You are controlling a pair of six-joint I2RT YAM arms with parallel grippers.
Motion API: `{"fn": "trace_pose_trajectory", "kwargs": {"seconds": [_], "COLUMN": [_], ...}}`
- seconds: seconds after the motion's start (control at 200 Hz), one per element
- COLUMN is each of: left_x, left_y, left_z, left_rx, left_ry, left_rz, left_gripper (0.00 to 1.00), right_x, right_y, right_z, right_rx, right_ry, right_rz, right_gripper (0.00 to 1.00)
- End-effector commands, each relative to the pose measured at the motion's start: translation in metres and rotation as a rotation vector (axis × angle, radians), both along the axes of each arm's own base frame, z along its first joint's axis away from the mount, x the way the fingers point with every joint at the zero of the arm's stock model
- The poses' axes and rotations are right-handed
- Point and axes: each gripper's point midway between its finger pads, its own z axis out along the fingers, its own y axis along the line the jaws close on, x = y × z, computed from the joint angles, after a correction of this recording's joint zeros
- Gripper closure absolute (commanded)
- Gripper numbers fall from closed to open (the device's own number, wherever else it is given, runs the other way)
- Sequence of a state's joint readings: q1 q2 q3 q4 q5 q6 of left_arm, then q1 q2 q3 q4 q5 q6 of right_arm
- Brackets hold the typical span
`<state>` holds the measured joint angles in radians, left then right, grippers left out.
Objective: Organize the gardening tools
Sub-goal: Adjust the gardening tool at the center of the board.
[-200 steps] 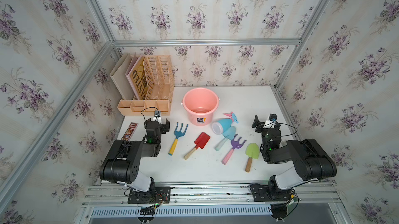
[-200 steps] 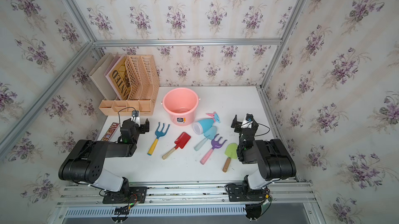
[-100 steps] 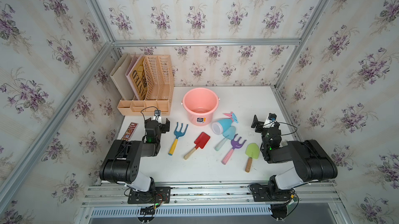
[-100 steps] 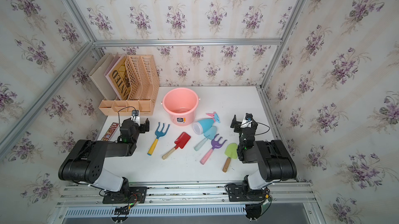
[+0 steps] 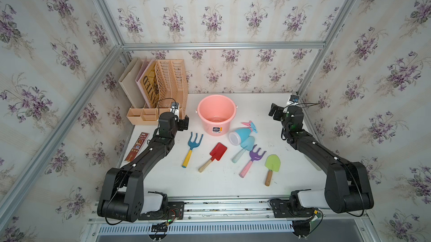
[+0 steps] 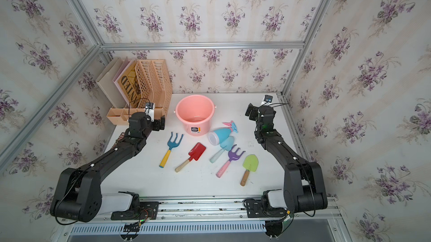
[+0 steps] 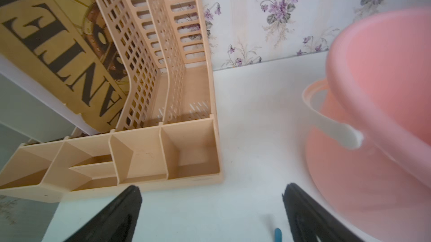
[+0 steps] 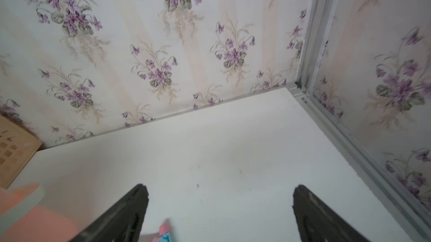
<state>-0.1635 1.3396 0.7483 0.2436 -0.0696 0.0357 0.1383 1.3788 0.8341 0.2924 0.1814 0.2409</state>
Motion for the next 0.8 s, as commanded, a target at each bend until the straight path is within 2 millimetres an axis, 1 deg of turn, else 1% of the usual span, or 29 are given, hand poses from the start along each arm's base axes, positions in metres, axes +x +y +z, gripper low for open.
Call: {"fn": "trace_pose_trajectory", "kwargs": {"seconds": [0.0,0.035,0.15,0.21,0.27,0.34,0.385,0.43,0.48,0.555,0.669,0.794], "left_x": [-0.025,-0.028,-0.037,-0.043,-0.049,-0.057,-0.062,-0.066,-0.07,-0.074,-0.077,-0.077], "left_y": [-0.022,-0.03,-0.052,-0.062,-0.07,-0.073,-0.074,-0.072,-0.071,-0.069,-0.067,-0.066], "left_z": [-0.032,-0.033,-0.031,-0.028,-0.024,-0.019,-0.017,-0.015,-0.014,-0.013,-0.013,-0.014], "left_rx": [-0.026,-0.061,-0.182,-0.238,-0.275,-0.297,-0.305,-0.308,-0.304,-0.29,-0.283,-0.291], "left_ry": [0.182,0.197,0.24,0.246,0.249,0.242,0.238,0.23,0.23,0.233,0.238,0.245], "left_rz": [-0.07,-0.094,-0.161,-0.202,-0.229,-0.249,-0.255,-0.253,-0.254,-0.25,-0.245,-0.237], "left_gripper": [0.01,0.01,0.01,0.01,0.01,0.01,0.01,0.01,0.01,0.01,0.01,0.01], "right_x": [-0.019,-0.019,-0.024,-0.026,-0.029,-0.033,-0.034,-0.034,-0.033,-0.03,-0.025,-0.028], "right_y": [0.016,0.022,0.048,0.062,0.075,0.093,0.101,0.108,0.11,0.113,0.12,0.116], "right_z": [-0.034,-0.034,-0.046,-0.056,-0.069,-0.088,-0.098,-0.107,-0.115,-0.119,-0.121,-0.13], "right_rx": [0.154,0.185,0.297,0.374,0.455,0.555,0.62,0.665,0.684,0.693,0.691,0.672], "right_ry": [0.264,0.311,0.447,0.503,0.58,0.668,0.7,0.723,0.747,0.764,0.811,0.882], "right_rz": [0.021,0.038,0.125,0.165,0.198,0.238,0.251,0.261,0.25,0.238,0.221,0.16], "right_gripper": [0.0,0.0,0.0,0.0,0.0,0.08,0.13,0.15,0.19,0.21,0.21,0.2]}}
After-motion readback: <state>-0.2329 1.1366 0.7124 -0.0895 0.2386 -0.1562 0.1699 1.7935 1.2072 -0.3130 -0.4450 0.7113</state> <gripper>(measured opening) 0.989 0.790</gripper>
